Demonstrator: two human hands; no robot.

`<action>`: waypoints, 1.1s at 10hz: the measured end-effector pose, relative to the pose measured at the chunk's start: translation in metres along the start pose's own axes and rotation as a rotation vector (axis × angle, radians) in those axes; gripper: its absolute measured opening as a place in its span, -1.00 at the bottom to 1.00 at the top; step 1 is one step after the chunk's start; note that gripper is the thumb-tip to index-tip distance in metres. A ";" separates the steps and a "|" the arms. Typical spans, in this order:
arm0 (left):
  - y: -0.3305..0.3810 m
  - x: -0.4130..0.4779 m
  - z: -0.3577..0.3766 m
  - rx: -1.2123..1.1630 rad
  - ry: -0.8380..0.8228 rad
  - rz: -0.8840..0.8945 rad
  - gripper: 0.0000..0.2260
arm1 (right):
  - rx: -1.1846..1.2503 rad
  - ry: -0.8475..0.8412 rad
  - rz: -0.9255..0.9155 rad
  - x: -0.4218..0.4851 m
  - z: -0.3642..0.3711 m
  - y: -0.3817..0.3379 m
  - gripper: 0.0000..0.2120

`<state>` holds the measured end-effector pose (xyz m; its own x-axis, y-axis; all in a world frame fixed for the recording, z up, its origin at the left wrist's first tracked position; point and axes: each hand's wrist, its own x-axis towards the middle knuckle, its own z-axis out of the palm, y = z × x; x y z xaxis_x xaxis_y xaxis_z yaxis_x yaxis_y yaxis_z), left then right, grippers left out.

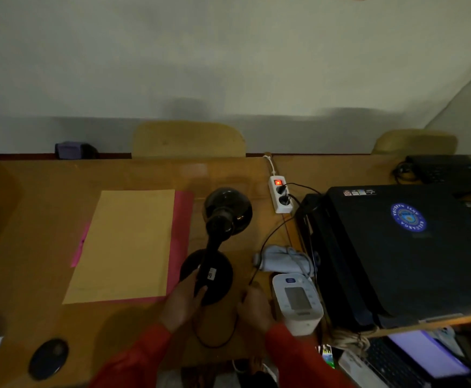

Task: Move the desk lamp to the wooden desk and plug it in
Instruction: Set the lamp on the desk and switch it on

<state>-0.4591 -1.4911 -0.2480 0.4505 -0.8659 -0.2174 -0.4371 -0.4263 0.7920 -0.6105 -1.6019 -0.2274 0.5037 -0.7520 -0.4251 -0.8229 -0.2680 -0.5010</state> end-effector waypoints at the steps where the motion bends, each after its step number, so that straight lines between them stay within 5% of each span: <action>1: -0.011 0.007 0.000 0.104 -0.067 0.039 -0.45 | 0.053 0.076 -0.044 0.001 -0.001 0.004 -0.78; 3: -0.039 0.014 -0.004 0.216 -0.148 0.040 -0.35 | 0.252 0.259 -0.058 0.012 -0.035 -0.002 -0.77; 7: -0.006 -0.006 0.045 0.239 -0.097 0.021 -0.34 | 0.228 0.083 -0.055 0.055 -0.058 0.000 -0.69; 9: 0.008 -0.007 0.061 0.483 -0.115 0.090 -0.36 | 0.189 0.071 -0.053 0.040 -0.047 0.002 -0.70; 11: -0.019 -0.003 0.037 0.454 -0.171 0.162 -0.24 | 0.275 0.090 -0.065 -0.003 -0.038 0.014 -0.75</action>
<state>-0.4812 -1.4899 -0.2834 0.2318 -0.9446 -0.2324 -0.8018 -0.3208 0.5041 -0.6335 -1.6264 -0.2039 0.5177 -0.7923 -0.3228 -0.6812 -0.1535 -0.7158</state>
